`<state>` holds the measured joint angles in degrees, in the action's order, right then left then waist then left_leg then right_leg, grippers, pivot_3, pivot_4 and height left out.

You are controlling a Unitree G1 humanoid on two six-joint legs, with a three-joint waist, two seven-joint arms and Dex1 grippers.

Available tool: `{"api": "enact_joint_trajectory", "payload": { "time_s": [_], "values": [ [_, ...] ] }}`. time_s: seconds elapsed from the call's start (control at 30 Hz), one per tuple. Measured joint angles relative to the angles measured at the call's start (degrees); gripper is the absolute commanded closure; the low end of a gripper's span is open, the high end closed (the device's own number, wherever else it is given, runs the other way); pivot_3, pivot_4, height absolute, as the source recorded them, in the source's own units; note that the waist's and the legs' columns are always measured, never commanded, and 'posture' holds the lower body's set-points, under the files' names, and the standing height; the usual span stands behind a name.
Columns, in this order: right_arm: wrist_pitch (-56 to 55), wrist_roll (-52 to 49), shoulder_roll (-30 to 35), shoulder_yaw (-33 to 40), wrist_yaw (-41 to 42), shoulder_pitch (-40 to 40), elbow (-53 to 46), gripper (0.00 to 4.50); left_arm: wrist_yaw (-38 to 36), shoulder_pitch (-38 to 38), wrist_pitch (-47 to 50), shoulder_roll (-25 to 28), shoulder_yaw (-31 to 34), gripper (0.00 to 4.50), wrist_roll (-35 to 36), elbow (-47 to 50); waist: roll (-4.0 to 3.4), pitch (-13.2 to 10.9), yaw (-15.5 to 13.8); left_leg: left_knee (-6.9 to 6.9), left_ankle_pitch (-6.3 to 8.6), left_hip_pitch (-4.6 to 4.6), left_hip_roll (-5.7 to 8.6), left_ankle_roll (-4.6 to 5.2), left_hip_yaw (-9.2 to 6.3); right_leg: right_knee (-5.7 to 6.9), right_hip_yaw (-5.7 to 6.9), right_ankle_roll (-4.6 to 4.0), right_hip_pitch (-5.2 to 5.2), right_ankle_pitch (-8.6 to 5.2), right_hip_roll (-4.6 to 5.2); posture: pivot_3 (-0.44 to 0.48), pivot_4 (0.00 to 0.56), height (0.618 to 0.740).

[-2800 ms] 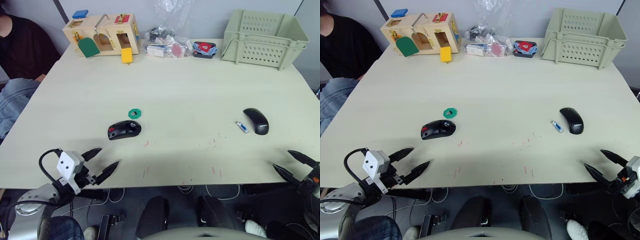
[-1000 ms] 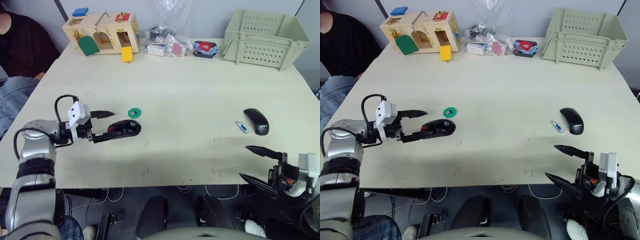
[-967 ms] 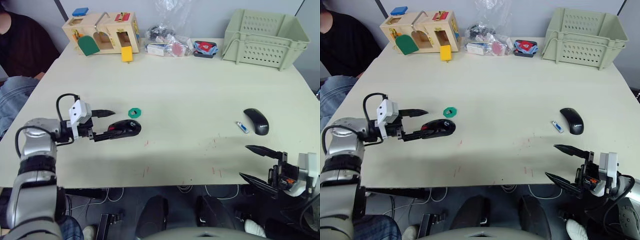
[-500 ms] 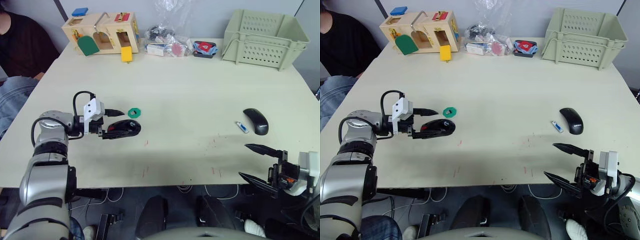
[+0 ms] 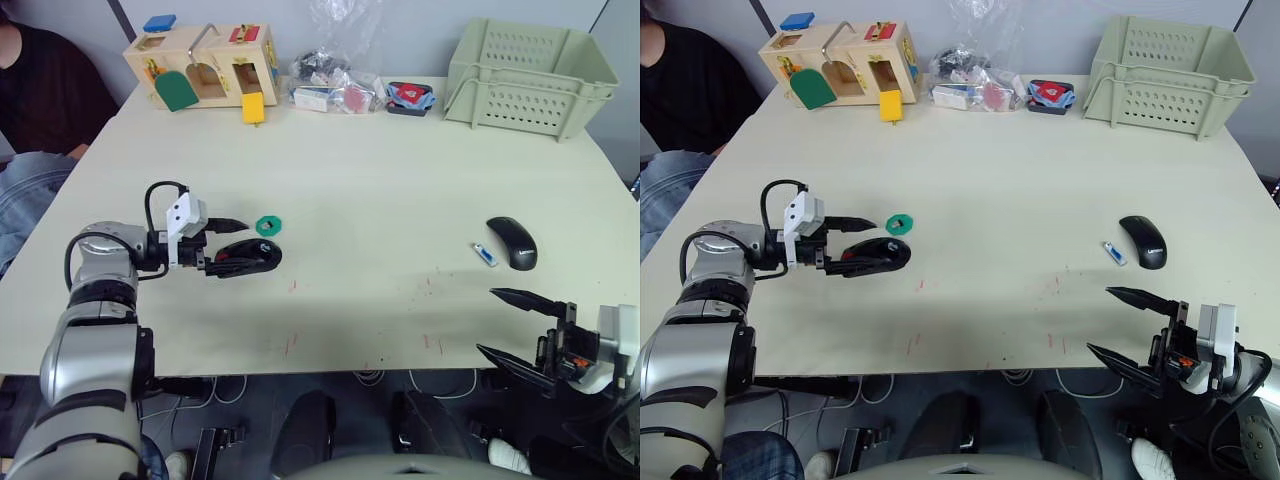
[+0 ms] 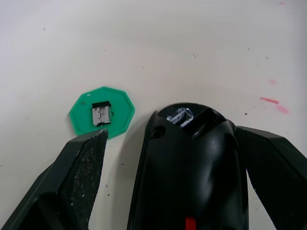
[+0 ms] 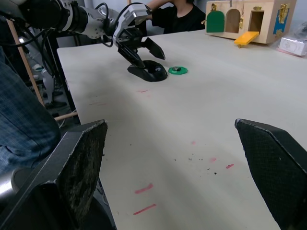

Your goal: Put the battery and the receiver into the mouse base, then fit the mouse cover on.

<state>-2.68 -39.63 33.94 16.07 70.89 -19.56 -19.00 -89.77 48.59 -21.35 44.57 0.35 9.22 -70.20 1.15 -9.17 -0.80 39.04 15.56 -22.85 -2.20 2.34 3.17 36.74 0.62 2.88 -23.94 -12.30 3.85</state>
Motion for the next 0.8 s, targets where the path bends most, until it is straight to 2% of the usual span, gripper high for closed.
{"api": "enact_joint_trajectory", "payload": {
  "time_s": [0.17, 0.5, 0.8],
  "values": [
    [0.00, 0.00, 0.00, 0.00, 0.00, 0.36, 0.01, 0.04, -0.03, -0.09, 0.55, 0.06, -1.14, 0.00, 1.65, 0.66, 0.00, 0.00, -0.01, 0.01, 0.00, -0.01, 0.00, 0.00, -0.01, 0.00, 0.00, 0.00, 0.00, 0.00, 0.00, 0.000, 0.150, 0.740],
    [0.01, 0.15, 0.16, 0.00, -0.08, 0.81, 0.03, 0.04, -0.05, -0.36, -1.84, 1.39, -9.46, 0.00, 4.36, 2.11, 0.01, 0.00, -0.04, 0.03, 0.00, -0.02, 0.00, 0.00, -0.01, 0.01, 0.00, 0.00, 0.00, 0.00, 0.00, 0.000, 0.150, 0.740],
    [-0.01, 0.16, 0.15, 0.00, -0.14, 0.10, 0.02, 0.04, -0.05, -0.31, -3.62, 1.40, -11.63, 0.00, 4.41, 1.44, 0.01, 0.00, -0.01, 0.04, 0.00, -0.02, 0.00, 0.00, -0.01, 0.01, 0.00, 0.00, 0.00, 0.00, 0.00, 0.000, 0.150, 0.740]
  ]
}}
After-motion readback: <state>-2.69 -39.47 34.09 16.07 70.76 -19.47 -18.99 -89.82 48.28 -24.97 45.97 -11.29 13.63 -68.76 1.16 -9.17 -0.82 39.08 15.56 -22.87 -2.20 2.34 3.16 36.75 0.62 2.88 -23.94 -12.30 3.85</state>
